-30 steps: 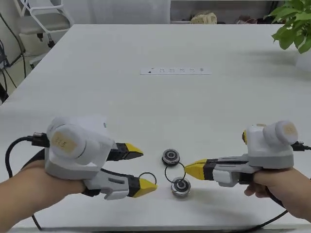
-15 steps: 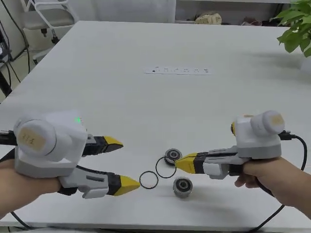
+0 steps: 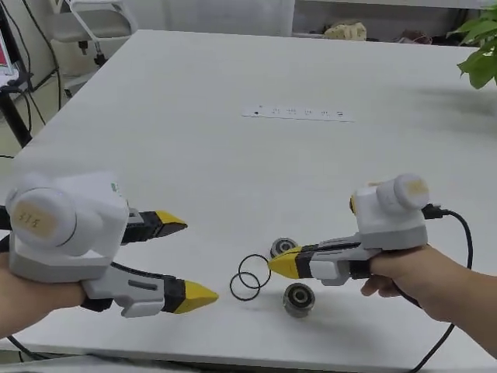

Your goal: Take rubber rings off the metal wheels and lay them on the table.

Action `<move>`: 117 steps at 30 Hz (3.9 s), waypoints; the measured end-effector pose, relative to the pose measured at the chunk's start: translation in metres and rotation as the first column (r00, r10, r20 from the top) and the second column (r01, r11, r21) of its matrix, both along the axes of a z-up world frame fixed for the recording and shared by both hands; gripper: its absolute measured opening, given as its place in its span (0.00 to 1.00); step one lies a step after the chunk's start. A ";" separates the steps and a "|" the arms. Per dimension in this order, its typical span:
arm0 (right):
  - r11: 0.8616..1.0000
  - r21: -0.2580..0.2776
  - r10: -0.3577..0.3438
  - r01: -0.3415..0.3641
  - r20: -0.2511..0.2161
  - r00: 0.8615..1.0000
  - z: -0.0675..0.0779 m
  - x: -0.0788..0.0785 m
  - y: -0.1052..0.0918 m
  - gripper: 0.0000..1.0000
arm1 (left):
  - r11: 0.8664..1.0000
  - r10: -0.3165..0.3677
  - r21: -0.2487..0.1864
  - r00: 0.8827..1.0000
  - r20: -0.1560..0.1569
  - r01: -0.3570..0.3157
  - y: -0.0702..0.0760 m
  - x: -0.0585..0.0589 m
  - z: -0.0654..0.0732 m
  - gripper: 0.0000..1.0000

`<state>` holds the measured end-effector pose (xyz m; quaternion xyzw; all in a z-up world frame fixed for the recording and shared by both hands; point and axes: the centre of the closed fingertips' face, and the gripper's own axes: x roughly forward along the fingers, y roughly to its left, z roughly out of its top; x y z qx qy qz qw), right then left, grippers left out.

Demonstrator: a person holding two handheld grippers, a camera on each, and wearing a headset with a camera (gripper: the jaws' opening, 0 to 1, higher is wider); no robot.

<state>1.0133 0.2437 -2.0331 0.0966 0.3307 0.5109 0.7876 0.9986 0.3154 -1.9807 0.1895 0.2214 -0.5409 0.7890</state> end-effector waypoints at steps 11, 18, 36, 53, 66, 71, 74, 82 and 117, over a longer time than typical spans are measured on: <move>0.999 -0.037 0.019 -0.020 -0.044 0.999 -0.020 0.002 0.010 0.00 | 1.000 0.031 -0.003 0.999 -0.005 -0.031 0.009 -0.001 -0.001 0.61; 0.998 -0.054 0.011 -0.014 -0.062 0.998 -0.029 0.004 0.009 0.00 | 0.999 0.041 0.002 0.999 -0.008 -0.041 0.013 -0.002 -0.002 0.60; 0.994 -0.109 -0.002 -0.005 -0.065 0.998 -0.042 0.006 0.005 0.00 | 0.999 0.039 0.018 0.999 -0.017 -0.038 0.012 -0.004 -0.006 0.60; 0.986 -0.166 0.008 -0.007 0.002 1.000 -0.047 0.012 0.007 0.03 | 0.999 0.045 0.025 0.999 -0.030 -0.044 0.013 -0.005 -0.010 0.60; 0.996 -0.089 -0.017 0.020 0.030 0.999 -0.021 0.016 0.006 0.09 | 0.999 0.041 0.026 0.998 -0.044 -0.039 0.011 -0.001 -0.012 0.60; 0.997 -0.053 -0.046 0.049 0.047 0.998 -0.008 0.021 0.001 0.10 | 0.999 0.043 0.020 0.998 -0.050 -0.042 0.009 0.003 -0.011 0.60; 0.997 -0.037 -0.064 0.067 0.060 0.996 -0.001 0.023 -0.003 0.11 | 0.999 0.042 0.015 0.998 -0.056 -0.041 0.008 0.005 -0.010 0.59; 0.994 -0.010 -0.110 0.111 0.084 0.990 0.014 0.023 -0.016 0.14 | 0.999 0.041 0.007 0.998 -0.057 -0.040 0.001 0.016 -0.008 0.58; 0.971 -0.080 -0.208 0.226 0.190 0.959 0.011 0.032 -0.076 0.24 | 1.000 -0.017 -0.009 0.997 -0.081 0.016 -0.054 0.053 -0.012 0.54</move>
